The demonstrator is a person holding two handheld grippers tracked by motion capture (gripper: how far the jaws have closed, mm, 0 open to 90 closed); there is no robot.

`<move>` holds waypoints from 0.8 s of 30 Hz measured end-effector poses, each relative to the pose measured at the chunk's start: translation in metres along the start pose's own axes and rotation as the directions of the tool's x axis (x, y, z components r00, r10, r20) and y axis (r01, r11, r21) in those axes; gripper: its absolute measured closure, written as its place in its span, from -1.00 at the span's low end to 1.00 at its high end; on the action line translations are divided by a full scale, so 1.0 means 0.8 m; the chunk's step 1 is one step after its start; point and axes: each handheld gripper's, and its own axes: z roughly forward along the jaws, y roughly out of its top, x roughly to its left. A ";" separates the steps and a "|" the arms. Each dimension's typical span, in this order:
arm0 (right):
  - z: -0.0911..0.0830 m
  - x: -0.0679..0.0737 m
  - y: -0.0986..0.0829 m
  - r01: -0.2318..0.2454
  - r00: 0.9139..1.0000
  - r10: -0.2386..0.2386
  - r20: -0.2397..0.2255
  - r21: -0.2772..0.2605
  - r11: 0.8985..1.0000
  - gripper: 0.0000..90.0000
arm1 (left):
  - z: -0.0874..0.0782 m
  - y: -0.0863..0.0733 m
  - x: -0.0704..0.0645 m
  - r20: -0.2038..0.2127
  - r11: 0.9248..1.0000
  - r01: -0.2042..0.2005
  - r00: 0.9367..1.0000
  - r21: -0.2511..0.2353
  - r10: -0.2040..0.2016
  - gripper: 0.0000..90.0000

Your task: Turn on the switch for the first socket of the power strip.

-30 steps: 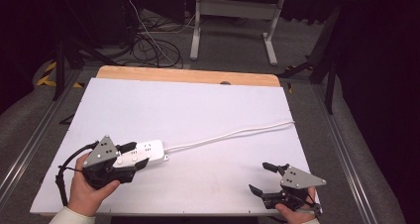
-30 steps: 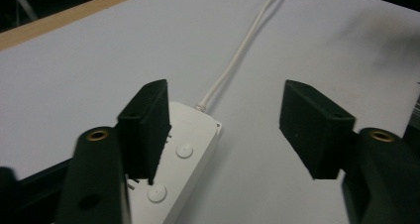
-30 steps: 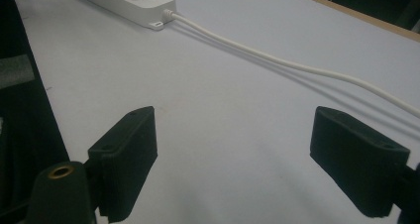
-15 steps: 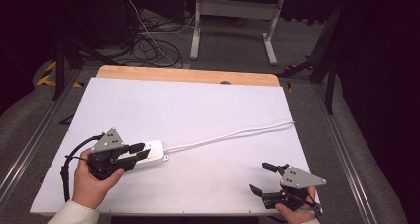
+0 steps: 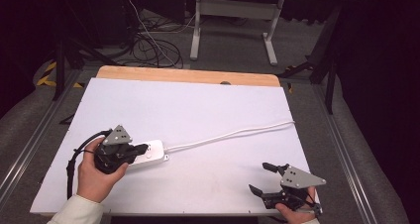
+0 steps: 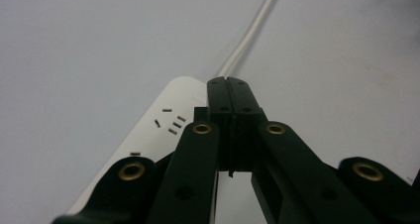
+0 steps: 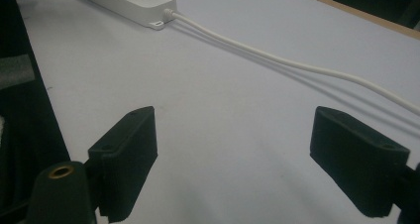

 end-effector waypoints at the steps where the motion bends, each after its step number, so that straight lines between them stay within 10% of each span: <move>1: 0.000 0.000 0.000 -0.001 1.000 0.001 -0.002 0.001 1.000 -0.57 | 0.002 0.001 0.001 -0.002 1.000 -0.001 1.000 0.009 0.001 1.00; 15: 0.000 0.000 0.000 0.002 1.000 -0.002 -0.003 0.002 1.000 -0.57 | 0.029 0.005 0.011 -0.038 0.989 0.078 0.997 0.124 -0.074 1.00; 24: -0.001 -0.001 0.000 0.003 1.000 -0.003 -0.003 0.002 1.000 -0.57 | 0.044 0.004 0.009 -0.043 0.983 0.056 0.998 0.173 -0.049 1.00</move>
